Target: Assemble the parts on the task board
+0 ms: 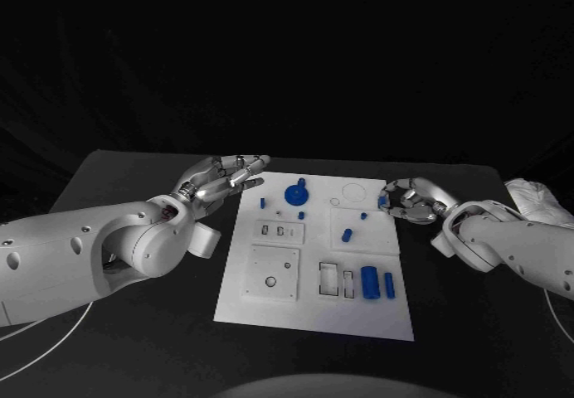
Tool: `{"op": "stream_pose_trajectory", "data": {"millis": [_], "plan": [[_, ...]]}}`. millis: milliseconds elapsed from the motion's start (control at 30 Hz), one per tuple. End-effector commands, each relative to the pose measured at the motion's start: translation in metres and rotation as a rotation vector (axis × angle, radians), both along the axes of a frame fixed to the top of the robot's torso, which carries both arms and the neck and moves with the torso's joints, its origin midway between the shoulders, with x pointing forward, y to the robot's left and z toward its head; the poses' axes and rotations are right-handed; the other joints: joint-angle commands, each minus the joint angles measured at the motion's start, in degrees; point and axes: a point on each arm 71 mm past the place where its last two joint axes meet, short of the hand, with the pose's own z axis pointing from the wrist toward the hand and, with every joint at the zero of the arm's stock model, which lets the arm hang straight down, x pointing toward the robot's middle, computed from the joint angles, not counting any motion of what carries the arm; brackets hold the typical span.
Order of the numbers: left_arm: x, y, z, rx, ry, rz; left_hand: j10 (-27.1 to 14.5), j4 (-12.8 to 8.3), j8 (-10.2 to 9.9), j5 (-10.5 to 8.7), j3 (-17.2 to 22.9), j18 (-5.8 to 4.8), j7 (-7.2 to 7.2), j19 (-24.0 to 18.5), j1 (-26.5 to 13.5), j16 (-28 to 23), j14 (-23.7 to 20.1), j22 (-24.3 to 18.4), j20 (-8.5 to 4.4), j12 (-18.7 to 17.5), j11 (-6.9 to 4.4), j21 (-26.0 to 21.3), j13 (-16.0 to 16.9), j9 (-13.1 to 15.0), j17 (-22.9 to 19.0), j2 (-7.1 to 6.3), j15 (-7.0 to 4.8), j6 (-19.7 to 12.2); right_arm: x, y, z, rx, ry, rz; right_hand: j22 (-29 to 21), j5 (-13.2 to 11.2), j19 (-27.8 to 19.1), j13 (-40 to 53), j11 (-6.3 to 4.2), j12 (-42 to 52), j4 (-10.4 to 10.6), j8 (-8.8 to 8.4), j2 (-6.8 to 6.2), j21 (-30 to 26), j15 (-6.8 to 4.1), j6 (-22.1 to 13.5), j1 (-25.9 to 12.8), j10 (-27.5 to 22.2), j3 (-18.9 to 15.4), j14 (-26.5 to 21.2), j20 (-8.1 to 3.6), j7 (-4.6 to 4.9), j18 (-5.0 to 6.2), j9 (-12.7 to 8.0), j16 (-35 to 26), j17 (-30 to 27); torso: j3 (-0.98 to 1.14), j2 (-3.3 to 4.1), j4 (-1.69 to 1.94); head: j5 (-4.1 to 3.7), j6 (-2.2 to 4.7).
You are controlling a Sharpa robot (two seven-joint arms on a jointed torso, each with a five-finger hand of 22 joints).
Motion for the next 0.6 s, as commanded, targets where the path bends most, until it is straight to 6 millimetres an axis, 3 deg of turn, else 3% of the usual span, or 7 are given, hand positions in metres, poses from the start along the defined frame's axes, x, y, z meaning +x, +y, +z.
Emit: {"op": "stream_pose_trajectory", "data": {"millis": [33, 433, 600], "plan": [[-0.001, -0.003, 0.001, -0.005, -0.001, -0.025, 0.48, 0.11, 0.37, 0.25, 0.31, -0.68, 1.72, 0.52, 0.66, 0.29, 0.07, 0.06, -0.03, 0.38, 0.1, 0.38, 0.1, 0.0, 0.08, -0.01, 0.19, -0.04, 0.0, 0.002, -0.001, -0.005, 0.008, 0.005, 11.6, -0.33, -0.28, 15.07, -0.26, 0.22, -0.29, 0.49, 0.45, -0.2, 0.06, 0.56, 0.22, 6.07, 0.01, 6.07, 0.05, -0.04, -0.43, 0.1, 0.2, 15.07, -0.02, 0.01, -0.04, -0.02, -0.15], [-0.001, -0.002, 0.0, -0.002, 0.004, -0.025, 0.53, 0.13, 0.38, 0.25, 0.32, -0.71, 1.75, 0.54, 0.66, 0.35, 0.09, 0.07, -0.03, 0.42, 0.14, 0.4, 0.1, 0.0, 0.09, 0.0, 0.22, -0.05, -0.001, 0.003, 0.004, 0.006, -0.047, -0.015, 11.58, -0.48, -0.33, 15.07, -0.37, 0.22, -0.88, 2.88, 1.04, -0.24, -0.13, 2.83, 0.75, 6.07, 0.23, 6.07, -0.12, -0.01, -0.41, 0.44, 0.2, 15.07, -0.01, -0.04, -0.07, 0.24, -0.3], [-0.001, -0.001, 0.0, -0.001, 0.006, -0.024, 0.53, 0.13, 0.38, 0.25, 0.32, -0.71, 1.75, 0.54, 0.66, 0.35, 0.09, 0.07, -0.03, 0.42, 0.14, 0.4, 0.1, 0.0, 0.09, 0.0, 0.22, -0.05, -0.005, 0.016, 0.019, 0.041, -0.085, 0.01, 11.54, -0.27, -0.35, 15.07, -0.28, 0.22, -0.98, 3.31, 0.77, -0.29, -0.13, 3.41, 0.66, 6.07, 0.08, 6.07, -0.14, 0.21, -0.39, 0.32, 0.2, 15.07, -0.01, -0.07, 0.0, 0.56, -0.36]]}}
